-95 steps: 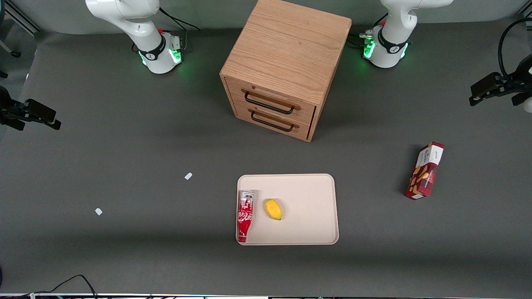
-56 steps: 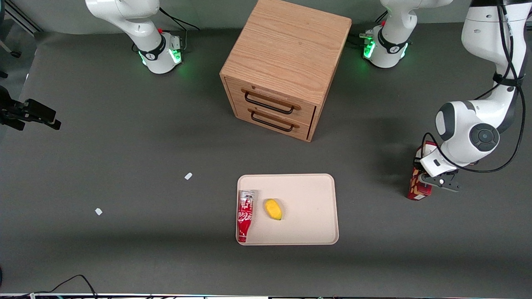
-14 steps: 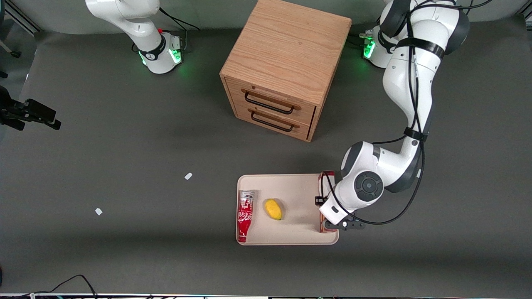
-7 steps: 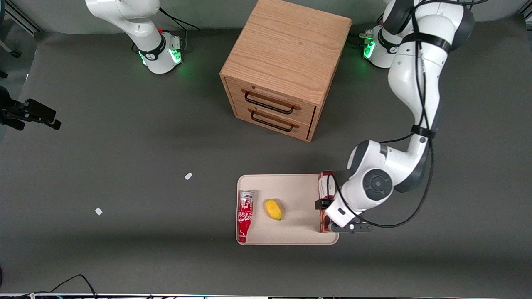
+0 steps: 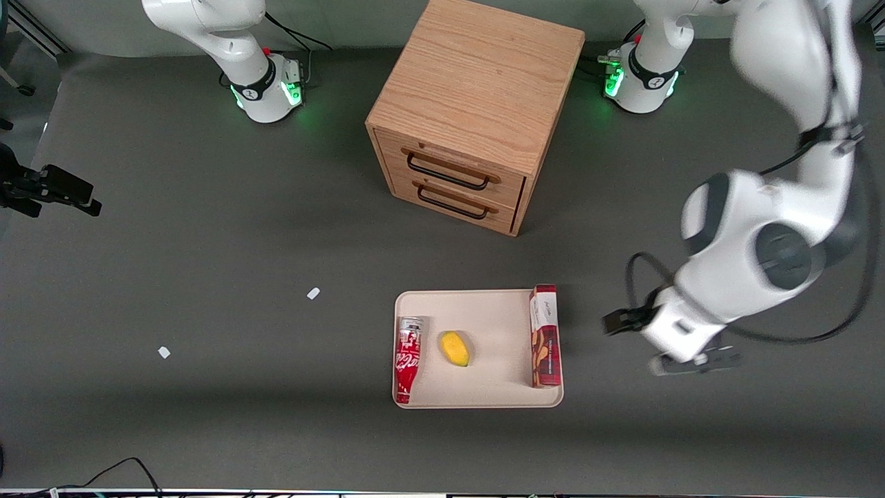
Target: Place red cookie box on tray
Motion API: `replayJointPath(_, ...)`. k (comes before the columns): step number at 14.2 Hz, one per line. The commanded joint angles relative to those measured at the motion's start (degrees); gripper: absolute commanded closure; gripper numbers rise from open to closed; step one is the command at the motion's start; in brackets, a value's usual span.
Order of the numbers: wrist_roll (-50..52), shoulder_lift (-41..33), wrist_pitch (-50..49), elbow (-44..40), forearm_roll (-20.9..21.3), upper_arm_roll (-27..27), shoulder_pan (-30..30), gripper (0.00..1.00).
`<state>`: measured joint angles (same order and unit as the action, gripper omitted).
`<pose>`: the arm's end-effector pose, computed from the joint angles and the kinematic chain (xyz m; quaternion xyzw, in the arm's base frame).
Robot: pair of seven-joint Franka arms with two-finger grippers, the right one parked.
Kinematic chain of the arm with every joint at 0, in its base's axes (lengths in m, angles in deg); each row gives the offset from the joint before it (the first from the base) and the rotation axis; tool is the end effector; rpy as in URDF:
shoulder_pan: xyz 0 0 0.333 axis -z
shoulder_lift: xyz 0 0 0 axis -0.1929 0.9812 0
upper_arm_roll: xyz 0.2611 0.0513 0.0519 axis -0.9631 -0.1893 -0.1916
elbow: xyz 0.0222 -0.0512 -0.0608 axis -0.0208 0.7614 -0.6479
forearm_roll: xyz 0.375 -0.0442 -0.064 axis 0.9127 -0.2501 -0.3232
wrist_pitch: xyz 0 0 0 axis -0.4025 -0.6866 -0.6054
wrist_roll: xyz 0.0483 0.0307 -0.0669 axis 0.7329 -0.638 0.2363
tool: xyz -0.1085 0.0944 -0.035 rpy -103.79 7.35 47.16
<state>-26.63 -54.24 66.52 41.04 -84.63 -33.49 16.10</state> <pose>0.6498 -0.1397 0.3830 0.9976 0.0498 0.0105 0.0464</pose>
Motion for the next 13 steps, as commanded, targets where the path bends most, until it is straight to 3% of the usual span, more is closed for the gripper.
replayJointPath(1,-6.8,-11.9,-6.9,8.5,-1.3,-0.5,-4.5,0.0)
replayJointPath(7,-15.1,-23.8,-15.8,11.4,1.8,-2.9,-8.4,0.0)
replayJointPath(13,-15.3,-26.7,-19.2,10.8,1.8,-3.2,-8.8,0.0)
